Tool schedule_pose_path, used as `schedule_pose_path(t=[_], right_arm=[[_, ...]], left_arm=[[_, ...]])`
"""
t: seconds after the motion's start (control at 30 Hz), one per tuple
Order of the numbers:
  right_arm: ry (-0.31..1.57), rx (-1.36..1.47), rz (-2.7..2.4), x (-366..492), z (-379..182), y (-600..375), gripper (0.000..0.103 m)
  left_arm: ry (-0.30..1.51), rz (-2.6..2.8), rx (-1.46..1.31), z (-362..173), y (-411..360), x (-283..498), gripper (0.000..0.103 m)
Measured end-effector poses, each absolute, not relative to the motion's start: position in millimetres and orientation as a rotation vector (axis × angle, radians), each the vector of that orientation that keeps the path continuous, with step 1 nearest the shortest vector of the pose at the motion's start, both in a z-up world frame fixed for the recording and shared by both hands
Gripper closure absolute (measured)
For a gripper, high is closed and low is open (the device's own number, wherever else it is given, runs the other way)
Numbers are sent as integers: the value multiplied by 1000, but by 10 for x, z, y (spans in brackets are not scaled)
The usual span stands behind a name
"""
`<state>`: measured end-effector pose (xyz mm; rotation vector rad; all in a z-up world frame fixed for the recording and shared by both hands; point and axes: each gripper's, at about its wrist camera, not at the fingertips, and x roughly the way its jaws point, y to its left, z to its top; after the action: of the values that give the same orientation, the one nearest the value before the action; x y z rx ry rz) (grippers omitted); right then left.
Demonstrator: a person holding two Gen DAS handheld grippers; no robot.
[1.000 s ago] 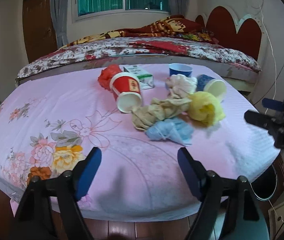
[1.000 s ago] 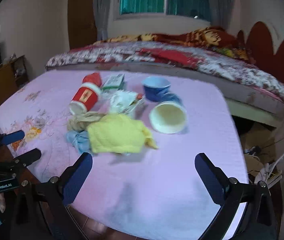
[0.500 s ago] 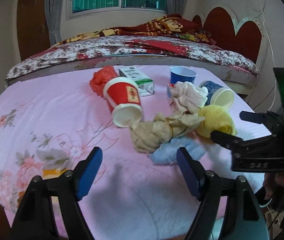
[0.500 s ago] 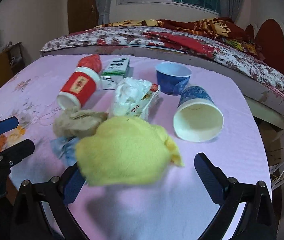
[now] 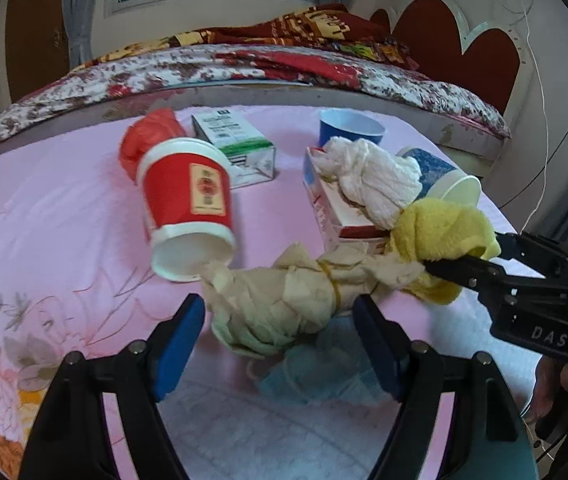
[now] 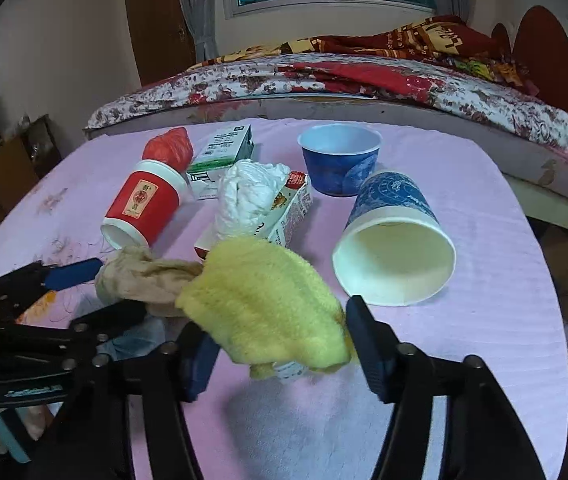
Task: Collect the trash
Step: 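Grasp the beige cloth with the left tool while the right tool grasps the yellow cloth, then carry both cloths over the black bin and open both tools to drop them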
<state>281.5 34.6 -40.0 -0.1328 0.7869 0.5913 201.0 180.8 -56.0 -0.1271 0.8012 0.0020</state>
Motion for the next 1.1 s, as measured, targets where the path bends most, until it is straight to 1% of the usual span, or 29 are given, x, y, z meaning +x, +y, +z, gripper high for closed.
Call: schedule_pose_path(t=[0.03, 0.07, 0.1, 0.13, 0.17, 0.2, 0.23, 0.3, 0.33, 0.53, 0.7, 1.1], right_arm=[[789, -130, 595, 2818, -404, 344, 52], [793, -118, 606, 2822, -408, 338, 58], [795, -109, 614, 2825, -403, 330, 60], [796, -101, 623, 2824, -396, 321, 65], [796, -100, 627, 2816, -394, 319, 71], [793, -99, 635, 2803, -386, 313, 74], [788, -99, 639, 2785, -375, 307, 78], [780, -97, 650, 2762, -356, 292, 82], [775, -96, 653, 2749, -343, 284, 84], [726, -93, 649, 2635, -195, 190, 87], [694, -92, 629, 2517, -59, 58, 87], [646, -96, 533, 2189, 212, -579, 87]], left_arm=[[803, -1, -123, -564, 1791, 2027, 26], [804, -5, -121, -563, 1777, 2045, 29], [808, -15, -125, -566, 1770, 2058, 38], [816, -27, -136, -570, 1766, 2079, 44], [818, -31, -140, -576, 1762, 2098, 47], [819, -35, -139, -580, 1754, 2109, 54], [822, -42, -135, -582, 1742, 2118, 65], [820, -56, -133, -559, 1719, 2108, 74], [811, -57, -128, -535, 1708, 2089, 77], [741, -39, -96, -337, 1653, 1917, 79], [697, -31, -94, -175, 1630, 1834, 79], [632, -91, -48, 73, 1187, 1610, 79]])
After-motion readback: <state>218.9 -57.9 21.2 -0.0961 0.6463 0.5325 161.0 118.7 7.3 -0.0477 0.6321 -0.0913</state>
